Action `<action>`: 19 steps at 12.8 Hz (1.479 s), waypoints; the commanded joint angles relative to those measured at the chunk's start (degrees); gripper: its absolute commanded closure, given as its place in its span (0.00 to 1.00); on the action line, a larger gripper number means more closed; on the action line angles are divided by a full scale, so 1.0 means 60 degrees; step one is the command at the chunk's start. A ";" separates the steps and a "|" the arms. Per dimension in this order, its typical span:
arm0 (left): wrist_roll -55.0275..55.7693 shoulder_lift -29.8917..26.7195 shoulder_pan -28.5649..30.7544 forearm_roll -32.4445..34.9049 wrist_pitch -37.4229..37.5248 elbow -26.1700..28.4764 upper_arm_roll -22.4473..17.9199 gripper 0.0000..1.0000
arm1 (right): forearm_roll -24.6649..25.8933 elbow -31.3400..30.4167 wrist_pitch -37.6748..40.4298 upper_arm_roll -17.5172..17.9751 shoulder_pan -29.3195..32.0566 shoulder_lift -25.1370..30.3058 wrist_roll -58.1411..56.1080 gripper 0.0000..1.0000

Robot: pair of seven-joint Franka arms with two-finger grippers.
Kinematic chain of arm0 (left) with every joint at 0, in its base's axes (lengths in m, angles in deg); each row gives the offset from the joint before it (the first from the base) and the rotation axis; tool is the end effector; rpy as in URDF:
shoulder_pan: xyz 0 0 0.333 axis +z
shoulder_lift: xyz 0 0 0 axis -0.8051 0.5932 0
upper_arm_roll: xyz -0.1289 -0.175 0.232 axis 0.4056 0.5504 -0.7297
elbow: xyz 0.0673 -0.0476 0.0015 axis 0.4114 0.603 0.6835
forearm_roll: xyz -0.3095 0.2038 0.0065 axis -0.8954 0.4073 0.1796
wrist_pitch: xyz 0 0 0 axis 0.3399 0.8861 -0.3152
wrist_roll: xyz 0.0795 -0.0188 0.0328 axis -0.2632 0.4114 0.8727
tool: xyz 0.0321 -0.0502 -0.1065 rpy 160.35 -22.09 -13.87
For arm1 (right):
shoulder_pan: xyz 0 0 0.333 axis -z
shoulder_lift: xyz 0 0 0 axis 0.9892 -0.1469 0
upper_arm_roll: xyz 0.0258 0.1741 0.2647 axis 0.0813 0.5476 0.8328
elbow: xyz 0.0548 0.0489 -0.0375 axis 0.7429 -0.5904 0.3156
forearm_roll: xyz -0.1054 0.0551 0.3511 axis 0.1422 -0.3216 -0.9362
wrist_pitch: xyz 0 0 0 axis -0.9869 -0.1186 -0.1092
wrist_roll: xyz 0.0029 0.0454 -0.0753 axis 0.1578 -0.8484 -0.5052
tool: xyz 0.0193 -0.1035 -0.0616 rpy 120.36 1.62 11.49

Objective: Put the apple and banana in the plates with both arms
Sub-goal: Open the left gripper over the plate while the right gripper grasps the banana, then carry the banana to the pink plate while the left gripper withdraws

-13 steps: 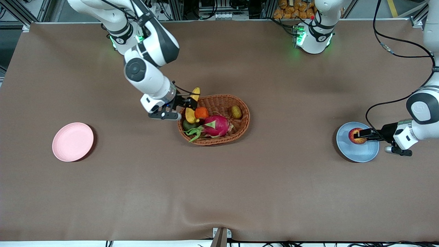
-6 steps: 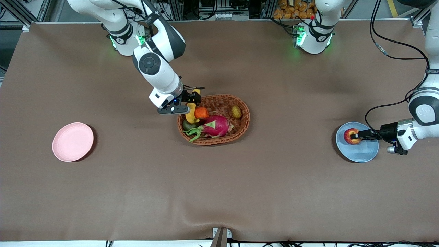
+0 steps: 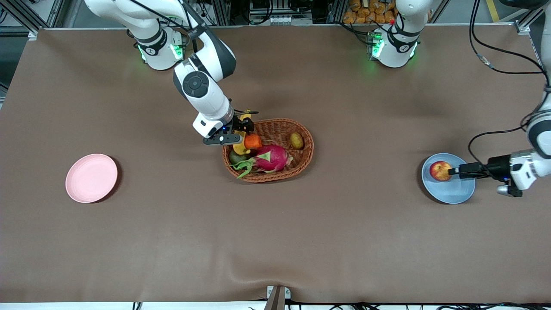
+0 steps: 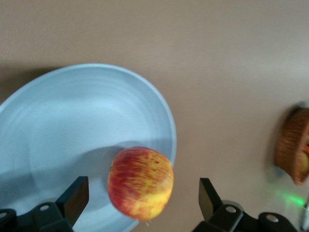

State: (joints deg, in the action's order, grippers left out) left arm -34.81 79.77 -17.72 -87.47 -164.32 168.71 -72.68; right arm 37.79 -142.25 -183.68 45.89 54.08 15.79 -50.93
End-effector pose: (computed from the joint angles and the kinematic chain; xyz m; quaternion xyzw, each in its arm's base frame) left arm 0.5946 0.1968 0.2424 0.9451 -0.0117 -0.0372 0.3244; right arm 0.4406 0.3502 0.2684 -0.9969 -0.0152 0.0174 0.0753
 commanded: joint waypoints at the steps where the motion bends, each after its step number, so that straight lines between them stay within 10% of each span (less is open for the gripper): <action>1: 0.0719 -0.0275 0.0053 0.0407 0.1212 -0.0684 0.0120 0.00 | 0.0448 -0.0138 -0.0424 -0.0039 -0.0094 -0.0223 0.0023 0.35; 2: 0.0940 -0.0508 0.0024 0.0423 0.1491 -0.0714 0.0149 0.00 | 0.0667 -0.0138 -0.0396 -0.0039 0.0007 -0.0209 0.0008 0.80; 3: 0.1261 -0.0815 -0.0005 0.0438 0.1726 -0.0715 0.0280 0.00 | 0.0698 -0.0094 -0.0294 -0.0039 0.0052 -0.0195 -0.0006 1.00; 11: 0.7103 -0.3278 -0.0123 0.3509 0.2065 -0.0744 0.4128 0.00 | 0.0611 0.2249 0.4786 -0.0068 0.1221 0.0976 -0.0502 1.00; 16: 0.9174 -0.3748 -0.0108 0.6045 0.2400 -0.0759 0.6124 0.00 | 0.0713 0.2250 0.5362 -0.0316 0.4338 0.1256 -0.3908 1.00; 19: 0.9043 -0.4157 -0.0035 0.6077 0.2971 -0.1400 0.6111 0.00 | 0.0728 0.2250 0.5128 -0.2302 0.4828 0.1022 -0.7132 1.00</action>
State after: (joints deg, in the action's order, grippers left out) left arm 20.03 57.28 -19.19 -52.05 -149.37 162.82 -35.95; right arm 41.62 -128.72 -152.33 37.81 82.46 22.50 -84.82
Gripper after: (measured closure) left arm 0.000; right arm 0.529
